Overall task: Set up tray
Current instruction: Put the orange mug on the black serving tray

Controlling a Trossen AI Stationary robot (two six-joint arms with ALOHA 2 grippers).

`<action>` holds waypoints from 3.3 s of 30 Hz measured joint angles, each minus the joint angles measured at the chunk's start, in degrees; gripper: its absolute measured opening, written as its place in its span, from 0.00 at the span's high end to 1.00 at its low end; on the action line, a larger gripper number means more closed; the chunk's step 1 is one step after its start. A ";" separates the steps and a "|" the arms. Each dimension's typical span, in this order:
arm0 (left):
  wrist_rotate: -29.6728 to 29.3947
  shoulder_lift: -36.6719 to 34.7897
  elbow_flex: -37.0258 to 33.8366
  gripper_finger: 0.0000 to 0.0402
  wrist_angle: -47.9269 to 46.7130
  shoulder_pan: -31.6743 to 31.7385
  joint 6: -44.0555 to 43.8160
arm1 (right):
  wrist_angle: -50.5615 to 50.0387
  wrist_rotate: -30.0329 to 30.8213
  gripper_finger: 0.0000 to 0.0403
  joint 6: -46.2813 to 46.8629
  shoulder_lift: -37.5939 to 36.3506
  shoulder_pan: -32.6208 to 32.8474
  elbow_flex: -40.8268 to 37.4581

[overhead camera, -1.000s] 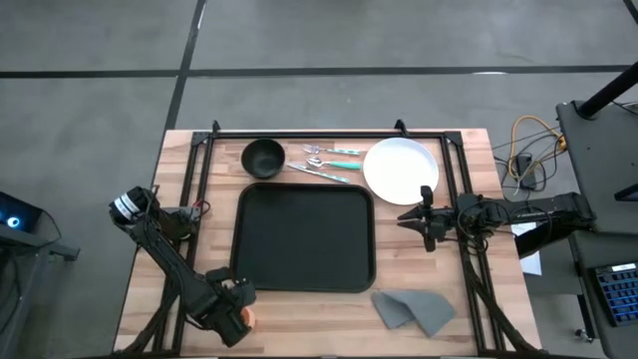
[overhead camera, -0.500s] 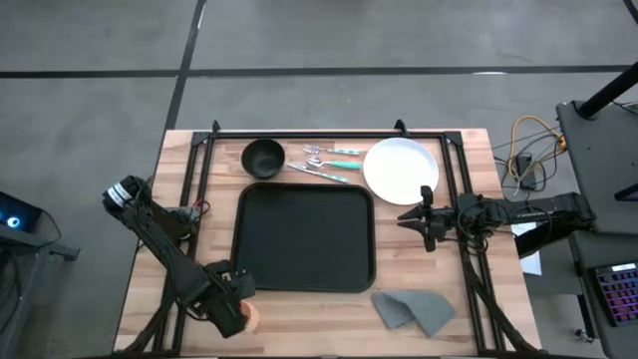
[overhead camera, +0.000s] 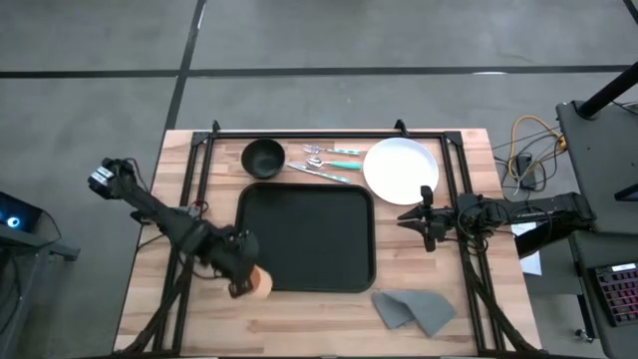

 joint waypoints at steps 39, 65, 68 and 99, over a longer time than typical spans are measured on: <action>8.97 -3.96 -1.07 1.00 -1.03 38.46 32.14 | 0.00 -0.02 0.83 0.00 0.00 -0.01 0.00; 8.68 1.26 -10.30 1.00 -1.01 45.88 35.33 | 0.01 -0.02 0.83 0.00 0.04 0.01 -0.01; 6.36 1.26 -8.72 1.00 -1.01 46.72 36.35 | 0.02 0.01 0.83 0.00 0.04 0.00 -0.01; 1.79 7.69 -4.15 1.00 -1.12 58.37 45.98 | 0.00 0.00 0.83 0.00 0.04 0.00 -0.01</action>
